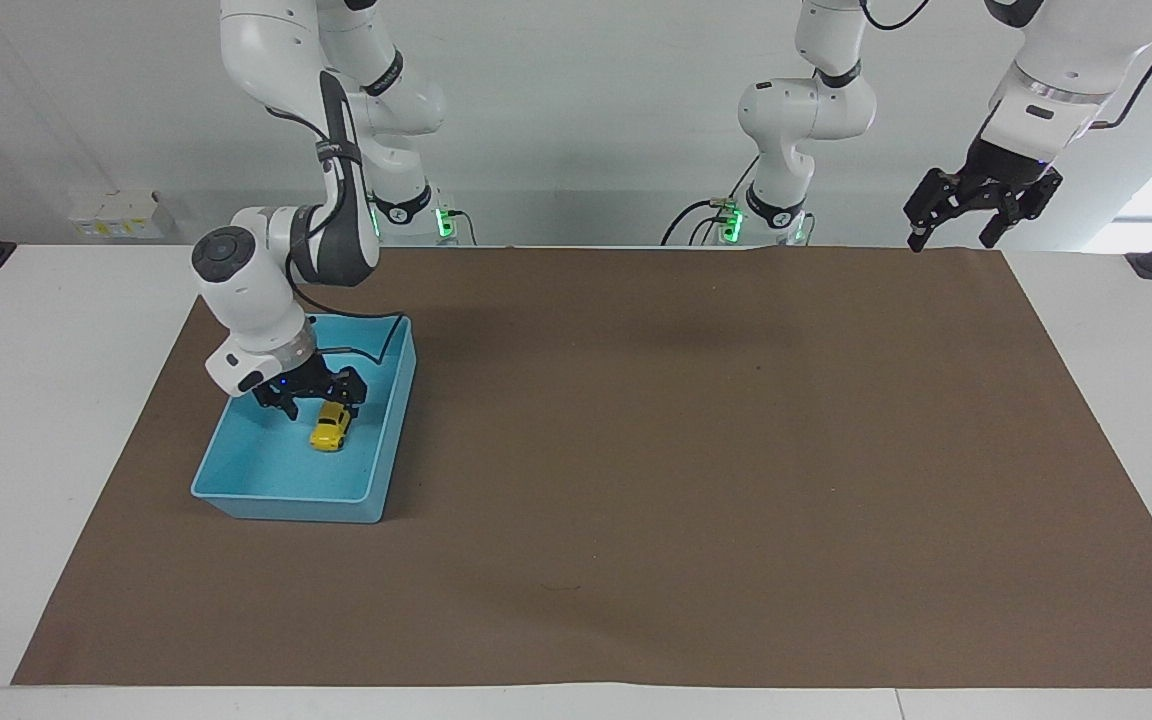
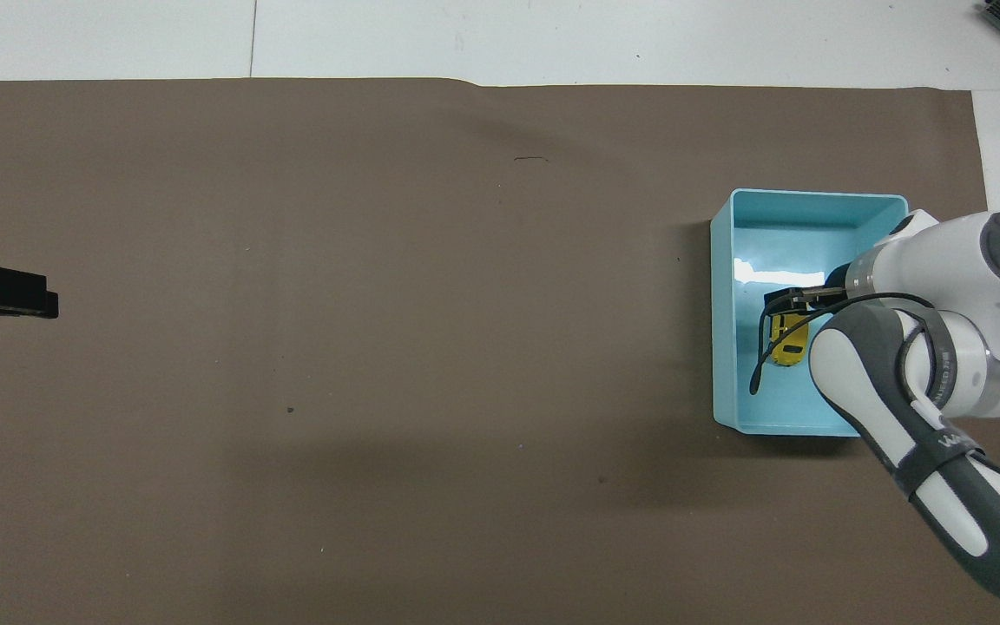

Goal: Wind up and store yellow beetle car

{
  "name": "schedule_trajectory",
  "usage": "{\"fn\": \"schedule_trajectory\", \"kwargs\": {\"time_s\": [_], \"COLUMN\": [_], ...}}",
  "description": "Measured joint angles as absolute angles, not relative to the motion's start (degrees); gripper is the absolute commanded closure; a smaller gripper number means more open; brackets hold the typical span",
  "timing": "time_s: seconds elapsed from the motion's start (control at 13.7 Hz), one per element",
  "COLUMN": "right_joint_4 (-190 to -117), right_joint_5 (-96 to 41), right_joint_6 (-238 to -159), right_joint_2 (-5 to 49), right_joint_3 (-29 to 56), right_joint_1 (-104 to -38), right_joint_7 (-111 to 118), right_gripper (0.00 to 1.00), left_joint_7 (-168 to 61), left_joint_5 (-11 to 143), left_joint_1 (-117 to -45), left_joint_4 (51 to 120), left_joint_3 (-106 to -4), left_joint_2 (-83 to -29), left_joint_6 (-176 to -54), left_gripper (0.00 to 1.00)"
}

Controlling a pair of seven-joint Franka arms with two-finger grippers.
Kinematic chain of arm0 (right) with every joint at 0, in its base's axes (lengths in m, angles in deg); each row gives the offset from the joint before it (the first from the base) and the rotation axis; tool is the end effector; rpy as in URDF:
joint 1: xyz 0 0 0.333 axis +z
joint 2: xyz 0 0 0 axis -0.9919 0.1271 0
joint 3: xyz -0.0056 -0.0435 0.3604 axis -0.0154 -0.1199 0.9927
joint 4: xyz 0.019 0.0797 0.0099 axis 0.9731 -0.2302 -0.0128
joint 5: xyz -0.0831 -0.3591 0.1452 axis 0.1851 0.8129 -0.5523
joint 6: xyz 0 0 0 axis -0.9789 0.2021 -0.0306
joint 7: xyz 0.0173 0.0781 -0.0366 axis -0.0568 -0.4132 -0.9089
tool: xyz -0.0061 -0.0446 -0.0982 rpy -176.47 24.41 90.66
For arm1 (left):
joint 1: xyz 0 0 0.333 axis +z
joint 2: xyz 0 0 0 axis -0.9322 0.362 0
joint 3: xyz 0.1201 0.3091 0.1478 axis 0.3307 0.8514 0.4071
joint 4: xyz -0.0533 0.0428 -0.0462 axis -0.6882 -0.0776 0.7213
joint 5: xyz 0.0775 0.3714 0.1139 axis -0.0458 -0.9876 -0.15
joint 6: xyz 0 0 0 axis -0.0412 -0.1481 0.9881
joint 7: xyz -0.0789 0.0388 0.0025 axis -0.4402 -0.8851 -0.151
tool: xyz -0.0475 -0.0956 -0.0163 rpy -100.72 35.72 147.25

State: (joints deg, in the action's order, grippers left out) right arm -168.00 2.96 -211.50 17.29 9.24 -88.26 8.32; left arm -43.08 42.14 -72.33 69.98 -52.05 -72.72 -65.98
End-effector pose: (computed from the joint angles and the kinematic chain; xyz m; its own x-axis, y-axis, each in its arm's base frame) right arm 0.5907 -0.0256 0.3917 0.9993 0.0204 0.0301 0.0207 -0.9998 -0.0084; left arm 0.5134 -0.0327 0.7041 0.9984 0.0308 0.0464 0.0299 -0.9993 0.0211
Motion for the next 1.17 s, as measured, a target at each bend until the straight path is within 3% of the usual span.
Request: {"fn": "schedule_trajectory", "kwargs": {"time_s": [0.37,0.8,1.17], "right_joint_4": [-159.3,-156.5,-147.8], "right_joint_5": [3.1,4.8,4.8], "right_joint_6": [-199.8,-193.5,-179.3], "right_joint_2": [15.4,12.9,9.8], "right_joint_3": [9.3,9.9,9.7], "right_joint_1": [-88.0,-84.9,-85.2], "right_joint_7": [8.3,13.0,13.2], "right_gripper": [0.00,0.00,0.00], "left_joint_7": [-43.1,-43.1,-43.1], "left_joint_5": [42.1,42.1,42.1], "left_joint_1": [-72.3,-72.3,-72.3], "left_joint_4": [70.0,70.0,70.0], "left_joint_3": [-52.1,-52.1,-52.1], "left_joint_2": [-72.7,-72.7,-72.7], "left_joint_6": [-66.0,-66.0,-66.0], "left_gripper": [0.00,0.00,0.00]}}
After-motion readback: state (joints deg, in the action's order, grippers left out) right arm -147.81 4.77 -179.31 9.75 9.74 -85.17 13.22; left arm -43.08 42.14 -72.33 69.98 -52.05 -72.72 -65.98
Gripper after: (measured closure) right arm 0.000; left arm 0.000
